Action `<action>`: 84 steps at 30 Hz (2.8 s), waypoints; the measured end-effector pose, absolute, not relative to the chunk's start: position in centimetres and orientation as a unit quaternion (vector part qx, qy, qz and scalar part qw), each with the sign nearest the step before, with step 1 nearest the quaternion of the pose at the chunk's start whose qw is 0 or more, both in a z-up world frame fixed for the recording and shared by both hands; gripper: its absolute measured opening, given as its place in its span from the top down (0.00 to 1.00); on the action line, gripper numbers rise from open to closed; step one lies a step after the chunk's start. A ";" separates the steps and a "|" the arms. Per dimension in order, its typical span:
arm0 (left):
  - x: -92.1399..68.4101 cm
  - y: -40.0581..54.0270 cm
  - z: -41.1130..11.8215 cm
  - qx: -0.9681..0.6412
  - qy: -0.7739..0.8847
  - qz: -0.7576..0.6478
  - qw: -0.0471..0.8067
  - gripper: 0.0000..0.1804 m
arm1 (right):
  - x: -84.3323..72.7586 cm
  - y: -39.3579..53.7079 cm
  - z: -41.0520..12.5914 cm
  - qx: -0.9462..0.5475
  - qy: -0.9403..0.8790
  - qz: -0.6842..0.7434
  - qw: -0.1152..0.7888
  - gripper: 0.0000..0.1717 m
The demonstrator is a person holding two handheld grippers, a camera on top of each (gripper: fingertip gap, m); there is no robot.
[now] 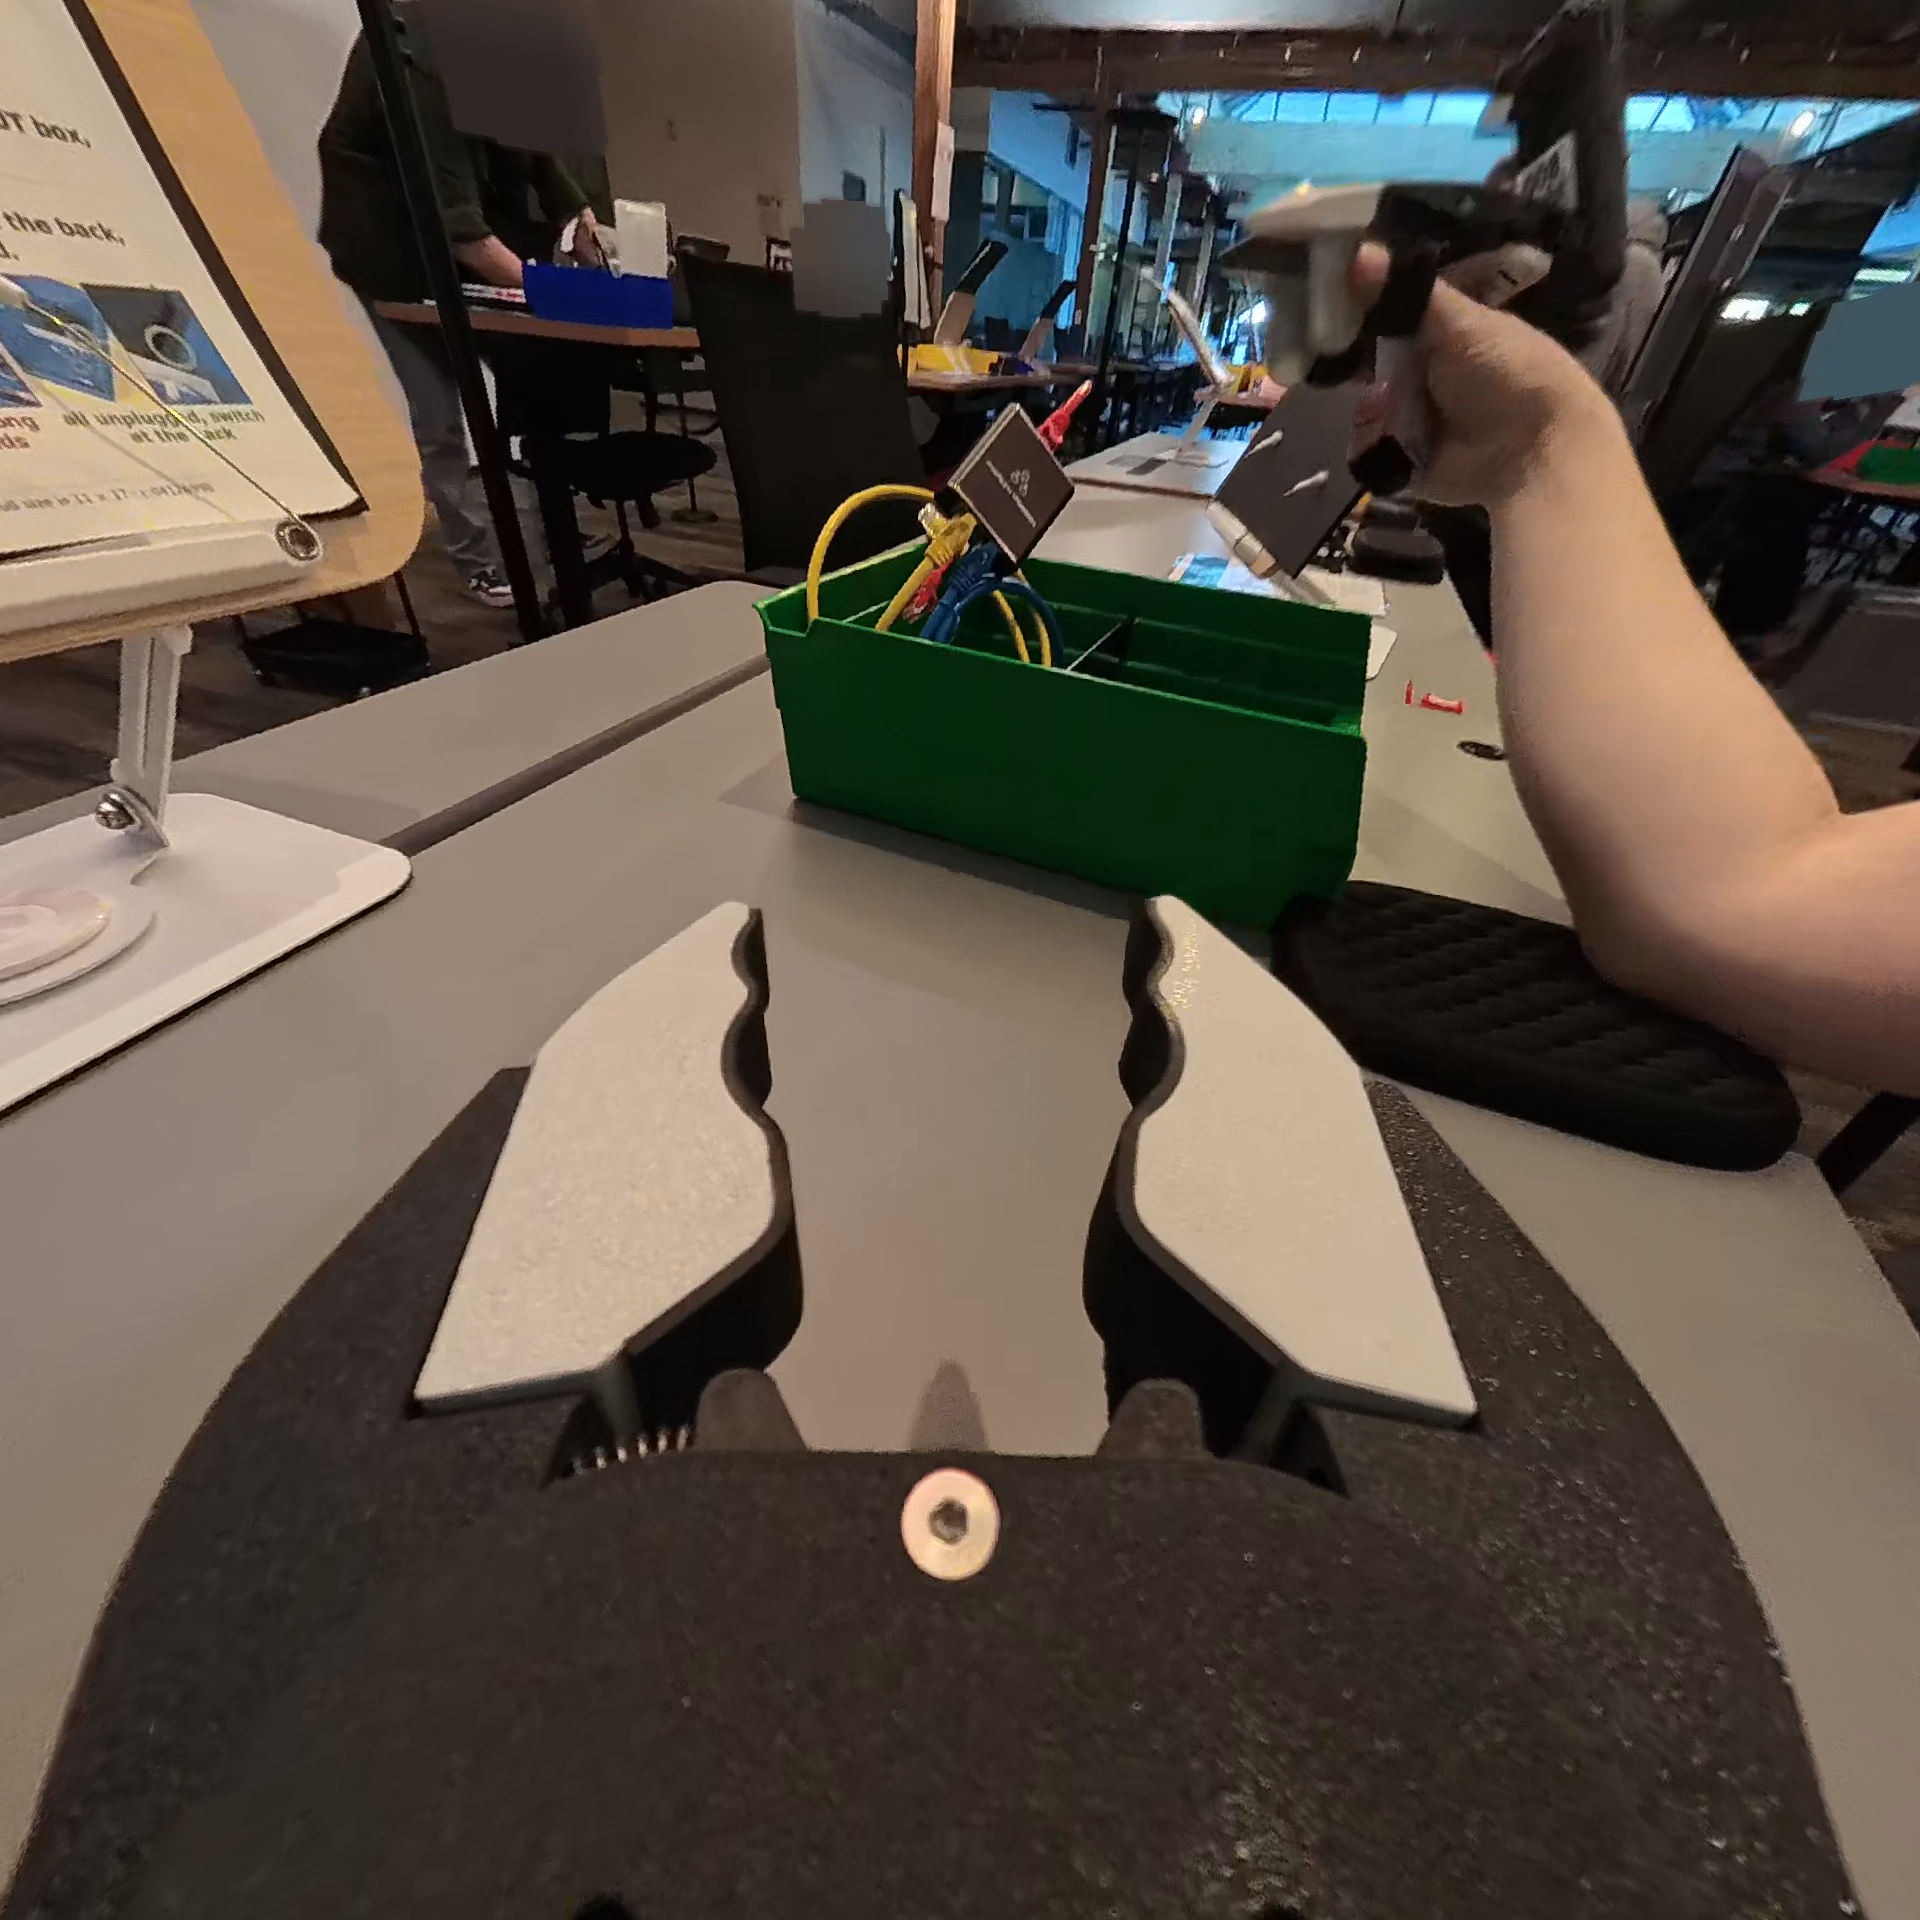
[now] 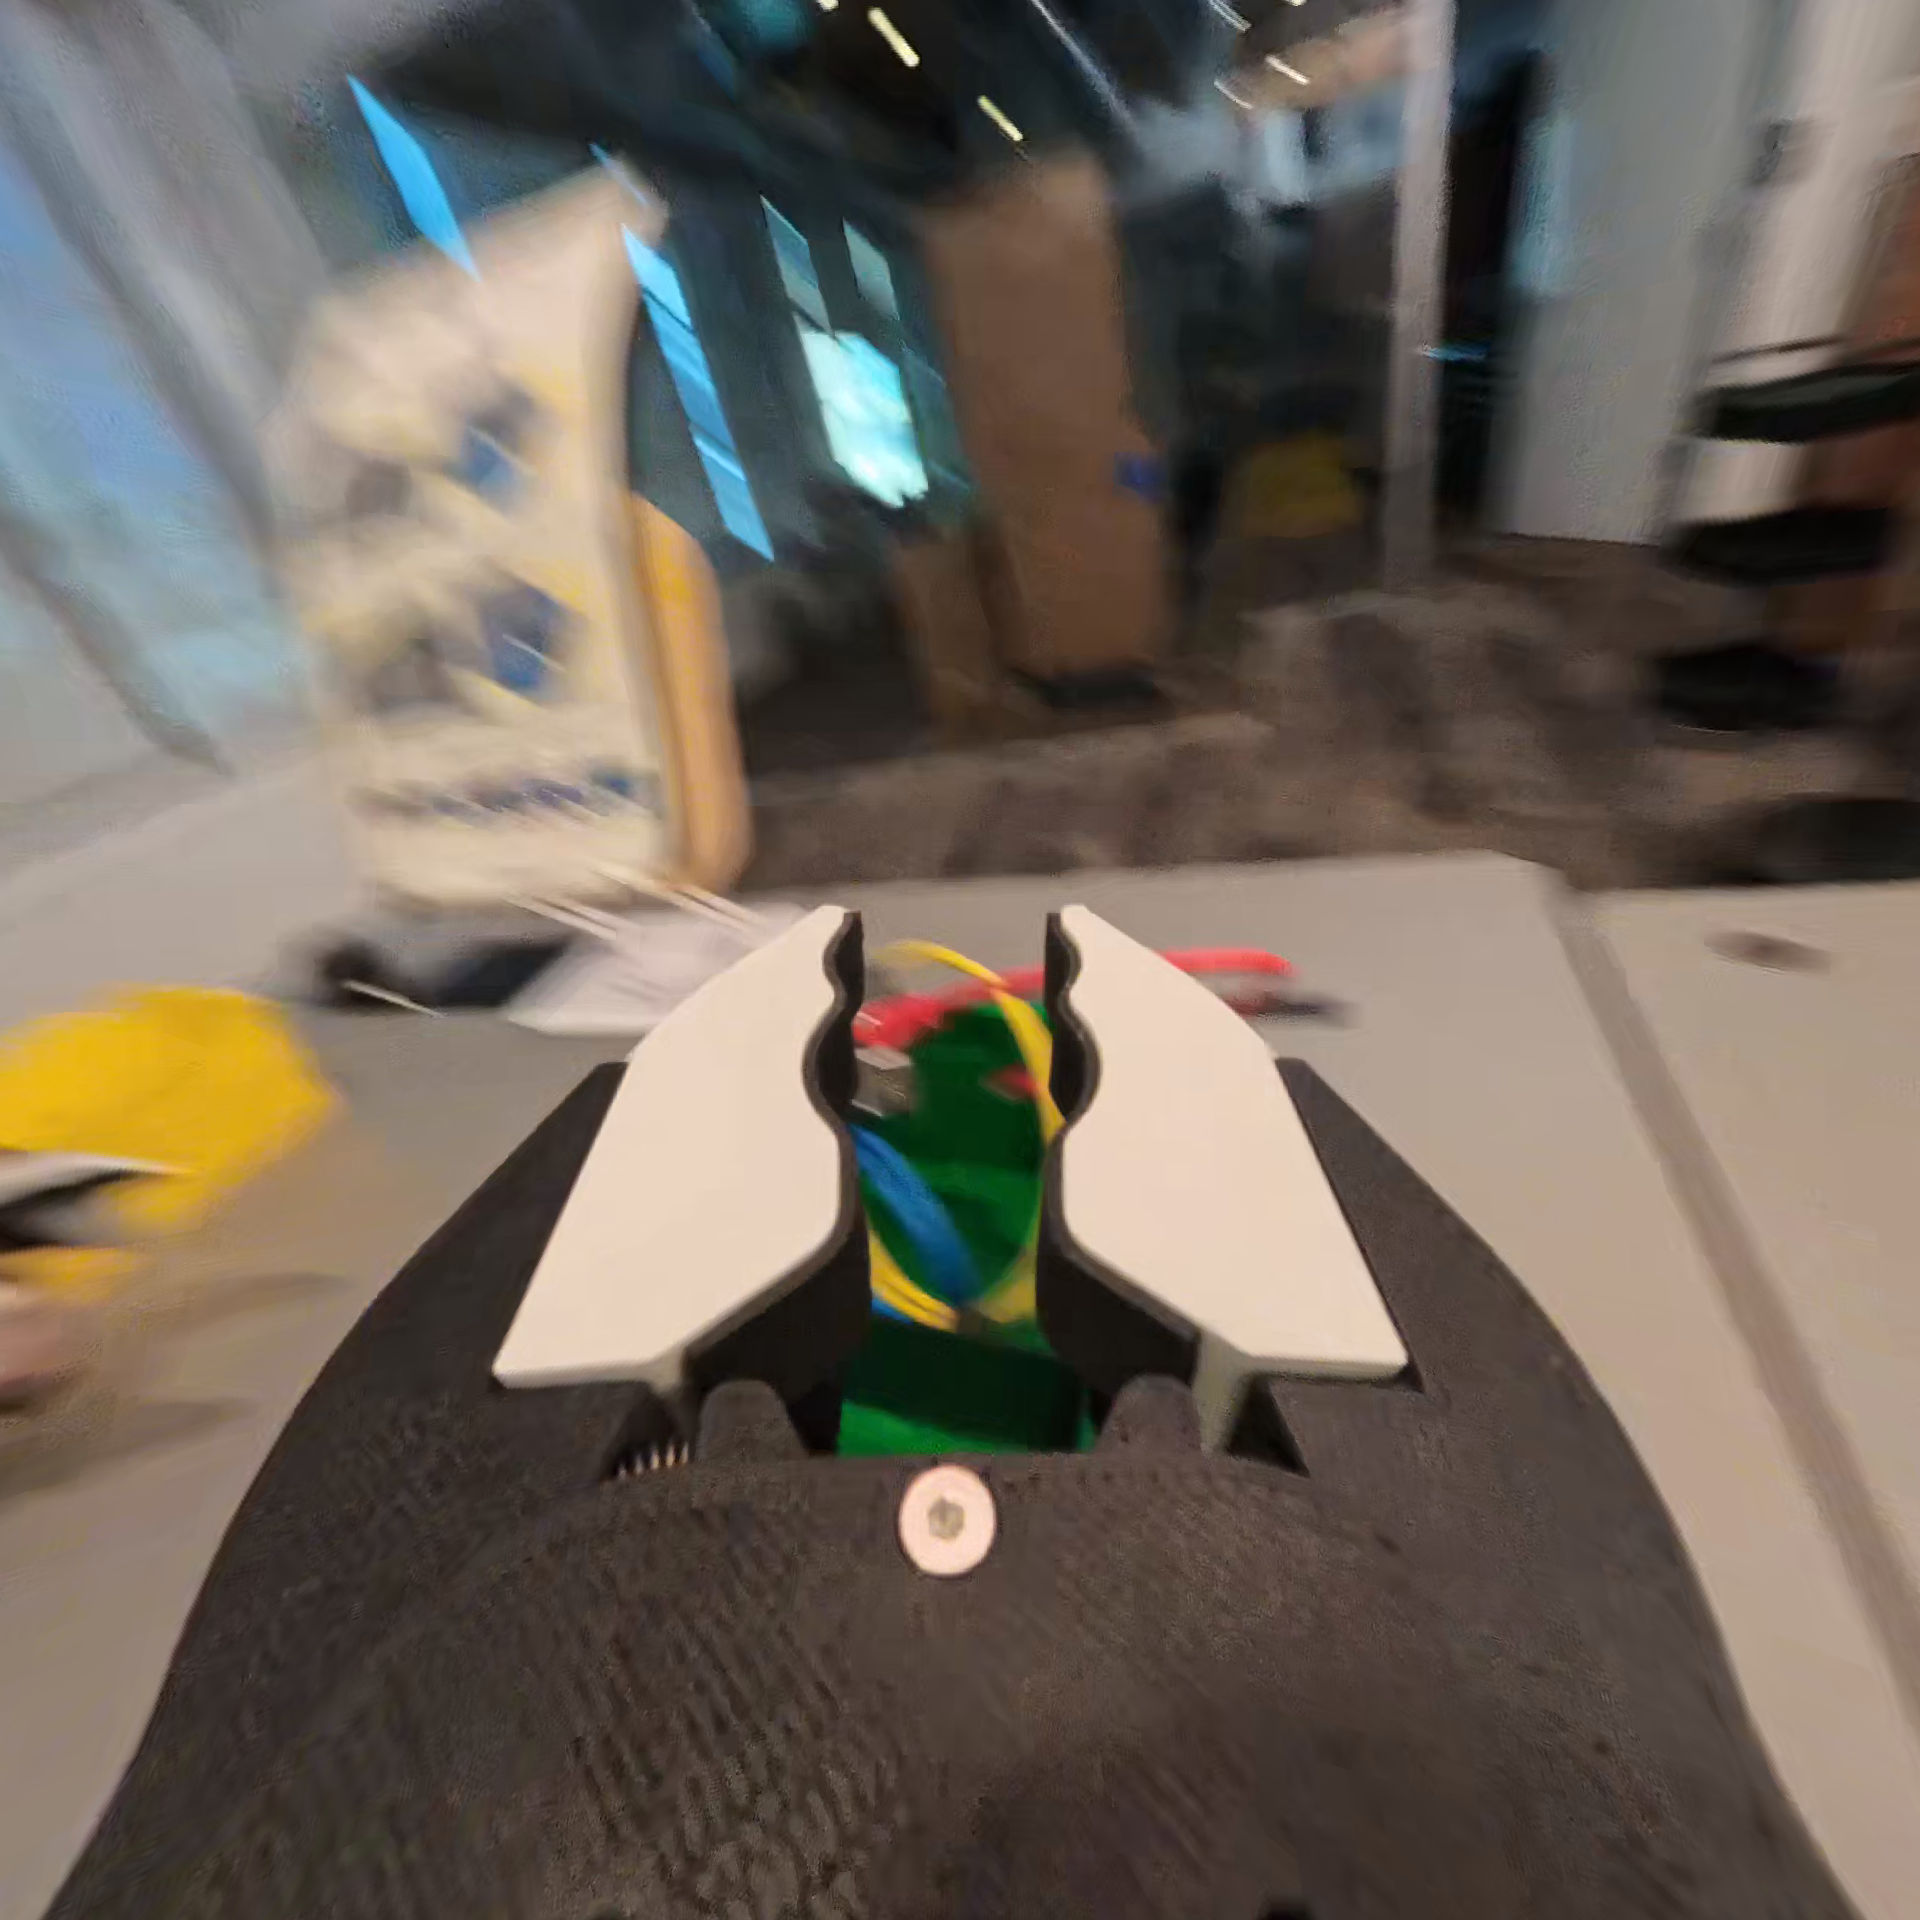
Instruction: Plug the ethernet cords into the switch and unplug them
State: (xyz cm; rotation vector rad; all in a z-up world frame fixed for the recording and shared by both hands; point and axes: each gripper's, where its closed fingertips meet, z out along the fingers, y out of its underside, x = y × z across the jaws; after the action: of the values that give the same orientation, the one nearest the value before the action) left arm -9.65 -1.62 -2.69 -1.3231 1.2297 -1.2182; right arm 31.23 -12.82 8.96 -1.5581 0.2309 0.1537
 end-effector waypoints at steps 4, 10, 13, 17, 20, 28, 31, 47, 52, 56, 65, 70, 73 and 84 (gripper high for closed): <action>-9.9 -1.2 -2.0 -0.565 0.503 -0.467 0.457 0.61 | 33.0 -12.6 1.9 -0.843 0.129 0.002 0.522 0.74; -16.1 3.6 4.1 -0.704 0.467 -0.312 0.435 0.55 | 32.4 -12.6 -6.0 -0.912 0.147 0.063 0.378 0.69; -22.4 6.6 6.3 -0.773 0.426 -0.238 0.406 0.55 | 32.6 -12.2 -7.3 -0.921 0.164 0.055 0.350 0.72; -33.8 12.5 5.3 -0.850 0.288 -0.080 0.433 0.59 | 31.6 -11.7 -8.7 -0.931 0.181 0.085 0.305 0.79; -40.8 14.8 1.7 -0.899 0.232 0.004 0.372 0.60 | 31.8 -11.9 -8.5 -0.939 0.186 0.048 0.285 0.80; -50.1 17.8 -4.1 -0.952 0.141 0.046 0.270 0.59 | 30.6 -11.8 -8.3 -0.952 0.199 0.006 0.234 0.84; -51.1 17.8 -6.1 -0.961 0.137 0.021 0.238 0.60 | 30.5 -12.0 -8.4 -0.952 0.212 -0.007 0.222 0.84; -49.4 16.3 -10.5 -0.981 0.139 -0.034 0.132 0.88 | 30.2 -12.6 -11.1 -0.962 0.203 0.035 0.178 0.94; -48.6 16.0 -10.8 -0.981 0.145 -0.047 0.118 0.97 | 28.7 -12.2 -11.4 -0.971 0.176 0.048 0.157 0.97; -47.3 15.6 -10.9 -0.978 0.178 -0.040 0.101 0.97 | 26.7 -11.0 -11.3 -0.981 0.130 0.043 0.137 0.96; -39.6 12.7 -11.2 -0.951 0.304 -0.016 0.048 0.92 | 20.8 -7.2 -11.3 -0.991 0.071 0.057 0.100 0.96; -36.6 11.1 -11.3 -0.934 0.353 0.032 0.032 0.89 | 17.8 -6.1 -11.2 -0.993 0.061 0.059 0.079 0.96; -34.7 10.1 -11.4 -0.926 0.374 0.043 0.029 0.88 | 16.0 -6.0 -11.2 -0.994 0.061 0.061 0.061 0.96; -30.7 7.8 -11.5 -0.901 0.426 0.072 0.031 0.81 | 12.4 -4.1 -11.1 -0.997 0.010 0.053 0.057 0.94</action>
State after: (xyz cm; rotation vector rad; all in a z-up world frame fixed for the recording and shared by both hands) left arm -30.67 7.75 -11.45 -2.7760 1.3137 0.2205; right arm 12.44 -4.10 -11.15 -3.0233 0.0310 0.1604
